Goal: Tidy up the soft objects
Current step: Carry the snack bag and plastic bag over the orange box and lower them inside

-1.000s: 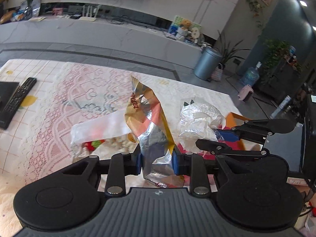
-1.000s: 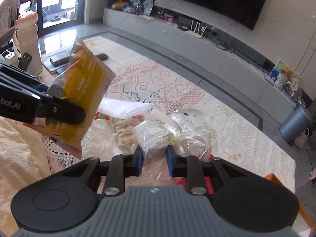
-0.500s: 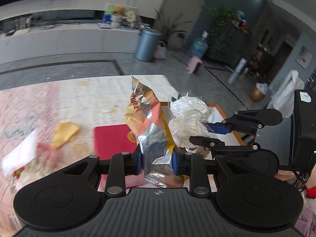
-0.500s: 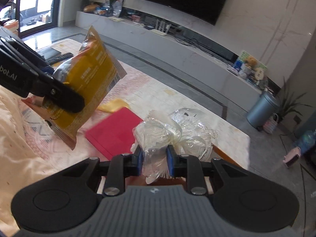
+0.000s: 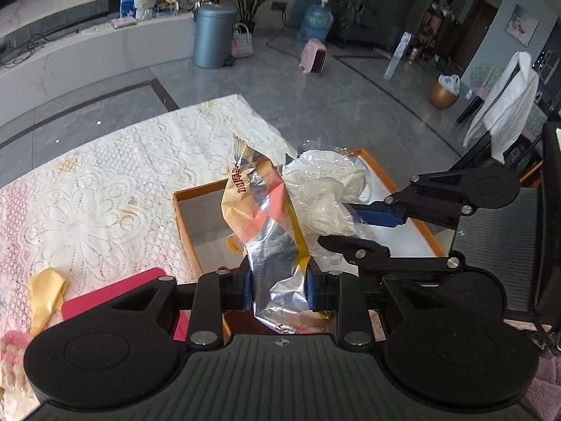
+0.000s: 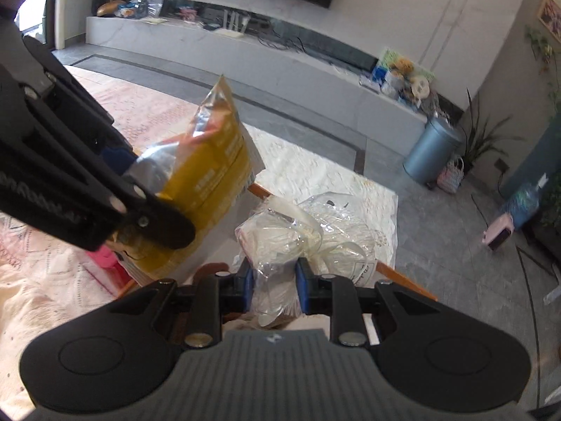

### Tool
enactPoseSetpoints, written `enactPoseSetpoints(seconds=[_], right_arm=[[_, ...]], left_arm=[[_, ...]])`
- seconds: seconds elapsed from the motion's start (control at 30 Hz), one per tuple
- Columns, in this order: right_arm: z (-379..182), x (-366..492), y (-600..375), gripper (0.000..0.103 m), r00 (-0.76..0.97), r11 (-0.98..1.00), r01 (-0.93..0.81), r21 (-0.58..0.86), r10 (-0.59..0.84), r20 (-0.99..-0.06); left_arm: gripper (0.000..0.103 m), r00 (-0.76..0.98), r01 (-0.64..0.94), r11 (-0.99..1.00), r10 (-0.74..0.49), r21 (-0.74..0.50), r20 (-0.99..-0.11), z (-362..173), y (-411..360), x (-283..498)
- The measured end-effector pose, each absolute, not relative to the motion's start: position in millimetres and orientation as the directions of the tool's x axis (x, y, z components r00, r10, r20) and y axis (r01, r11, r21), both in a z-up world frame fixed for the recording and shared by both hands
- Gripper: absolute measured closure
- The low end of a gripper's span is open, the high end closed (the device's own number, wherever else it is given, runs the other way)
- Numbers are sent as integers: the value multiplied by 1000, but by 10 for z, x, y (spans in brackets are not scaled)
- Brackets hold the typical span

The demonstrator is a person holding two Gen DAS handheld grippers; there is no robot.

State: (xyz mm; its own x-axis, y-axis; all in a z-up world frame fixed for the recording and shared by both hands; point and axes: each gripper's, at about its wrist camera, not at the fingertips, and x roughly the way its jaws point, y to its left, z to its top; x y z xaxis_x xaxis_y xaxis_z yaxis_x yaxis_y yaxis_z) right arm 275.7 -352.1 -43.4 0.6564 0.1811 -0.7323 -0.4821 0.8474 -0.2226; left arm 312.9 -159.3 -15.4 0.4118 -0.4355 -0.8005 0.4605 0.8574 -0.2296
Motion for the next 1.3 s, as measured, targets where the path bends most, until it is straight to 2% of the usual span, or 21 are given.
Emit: enactPoseSetpoints(seconds=[0.27, 0.43, 0.6, 0.8, 0.9, 1.03, 1.07, 1.13, 1.3], right_arm=[[-803, 3205, -3667, 80, 579, 871, -478, -116, 213, -787], [-1059, 3316, -3704, 80, 533, 874, -476, -95, 201, -822], [-1204, 3356, -3799, 80, 509, 890, -452, -64, 199, -838], [-1260, 3353, -3856, 79, 499, 895, -444, -33, 217, -839], [-1268, 3347, -3849, 79, 502, 896, -443, -27, 223, -836], [-1287, 3337, -3859, 79, 497, 895, -446, -1, 246, -832], [-1292, 3333, -3855, 79, 495, 894, -448, 1, 249, -833], [-1299, 3338, -3851, 79, 494, 894, -448, 0, 247, -834], [-1316, 3312, -3856, 78, 482, 901, -434, 25, 256, -838]], left_arm=[[72, 327, 472, 858, -383, -201, -864, -604, -1838, 3518], [72, 282, 571, 810, -345, -132, -895, -757, -2037, 3645], [72, 283, 711, 703, -258, 22, -924, -816, -2313, 3661], [72, 407, 845, 432, -135, 316, -904, -946, -2588, 3444], [72, 457, 853, 313, -66, 416, -887, -1117, -2634, 3377], [71, 505, 842, 248, -49, 479, -862, -1278, -2606, 3340], [70, 513, 840, 239, -54, 488, -857, -1295, -2603, 3325], [58, 546, 823, 224, -54, 523, -836, -1343, -2634, 3285], [48, 539, 821, 274, -80, 501, -839, -1255, -2622, 3274]])
